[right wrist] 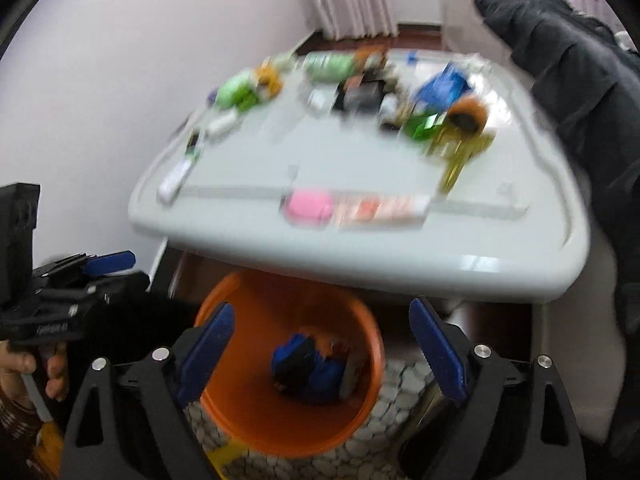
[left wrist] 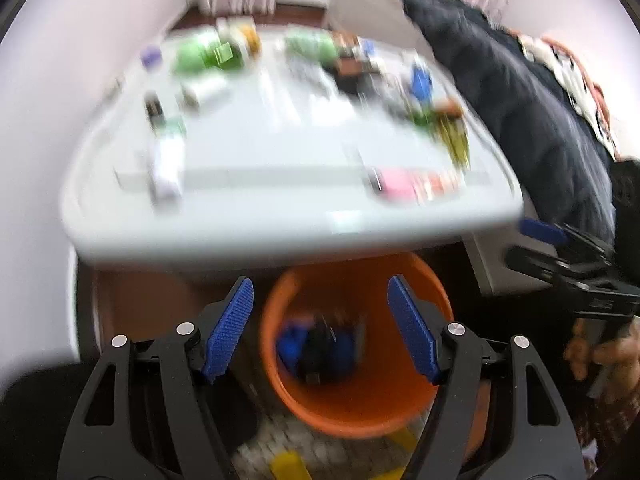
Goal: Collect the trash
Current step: 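Lower the black sock and teal tube into the orange bin and release, then grasp the white charger with the left tool while the right tool grasps the air freshener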
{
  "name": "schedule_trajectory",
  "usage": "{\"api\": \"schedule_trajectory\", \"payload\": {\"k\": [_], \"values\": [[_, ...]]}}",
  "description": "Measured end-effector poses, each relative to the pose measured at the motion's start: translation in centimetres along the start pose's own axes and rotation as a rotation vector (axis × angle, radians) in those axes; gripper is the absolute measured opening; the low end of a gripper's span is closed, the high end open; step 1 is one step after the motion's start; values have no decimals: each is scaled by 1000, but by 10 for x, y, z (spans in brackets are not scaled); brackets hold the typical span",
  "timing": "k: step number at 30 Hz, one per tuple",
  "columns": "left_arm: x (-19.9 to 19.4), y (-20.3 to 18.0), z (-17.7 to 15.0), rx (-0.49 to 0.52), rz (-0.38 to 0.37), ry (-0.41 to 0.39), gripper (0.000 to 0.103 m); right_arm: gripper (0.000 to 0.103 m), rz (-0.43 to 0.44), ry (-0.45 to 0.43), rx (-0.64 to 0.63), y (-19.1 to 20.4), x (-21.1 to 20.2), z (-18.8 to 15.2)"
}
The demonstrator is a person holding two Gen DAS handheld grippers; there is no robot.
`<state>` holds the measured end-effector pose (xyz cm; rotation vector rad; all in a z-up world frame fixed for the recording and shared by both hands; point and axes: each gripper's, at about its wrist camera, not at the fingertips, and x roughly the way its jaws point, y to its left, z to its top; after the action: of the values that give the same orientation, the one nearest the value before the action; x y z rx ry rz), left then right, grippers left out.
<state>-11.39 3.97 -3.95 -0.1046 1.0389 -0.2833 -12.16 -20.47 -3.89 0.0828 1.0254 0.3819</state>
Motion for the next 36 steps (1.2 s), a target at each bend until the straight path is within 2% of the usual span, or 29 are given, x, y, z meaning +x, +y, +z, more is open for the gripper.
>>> {"api": "schedule_trajectory", "payload": {"k": [4, 7, 11, 18, 22, 23, 24, 25, 29, 36], "values": [[5, 17, 65, 88, 60, -83, 69, 92, -25, -144, -20, -6, -25, 57], [35, 36, 113, 146, 78, -54, 69, 96, -38, -237, -22, -12, -32, 84], [80, 54, 148, 218, 98, -1, 69, 96, -65, -302, -13, -24, -27, 91], [133, 81, 164, 270, 156, 73, 69, 96, -50, -312, 35, -43, -11, 91], [140, 87, 163, 268, 178, 53, 68, 96, -39, -292, 43, -47, -4, 94], [140, 87, 163, 256, 187, 48, 61, 96, -29, -285, 51, -47, -1, 96], [143, 89, 161, 227, 187, 67, 42, 96, -23, -269, 49, -45, 4, 101], [143, 91, 159, 194, 160, 85, 41, 96, -22, -258, 39, -42, 8, 106], [132, 81, 154, 128, 130, 95, 40, 96, -36, -218, -69, -15, 26, 133], [83, 59, 147, -10, 26, 15, 40, 96, 15, -191, -247, 40, 88, 202]]}}
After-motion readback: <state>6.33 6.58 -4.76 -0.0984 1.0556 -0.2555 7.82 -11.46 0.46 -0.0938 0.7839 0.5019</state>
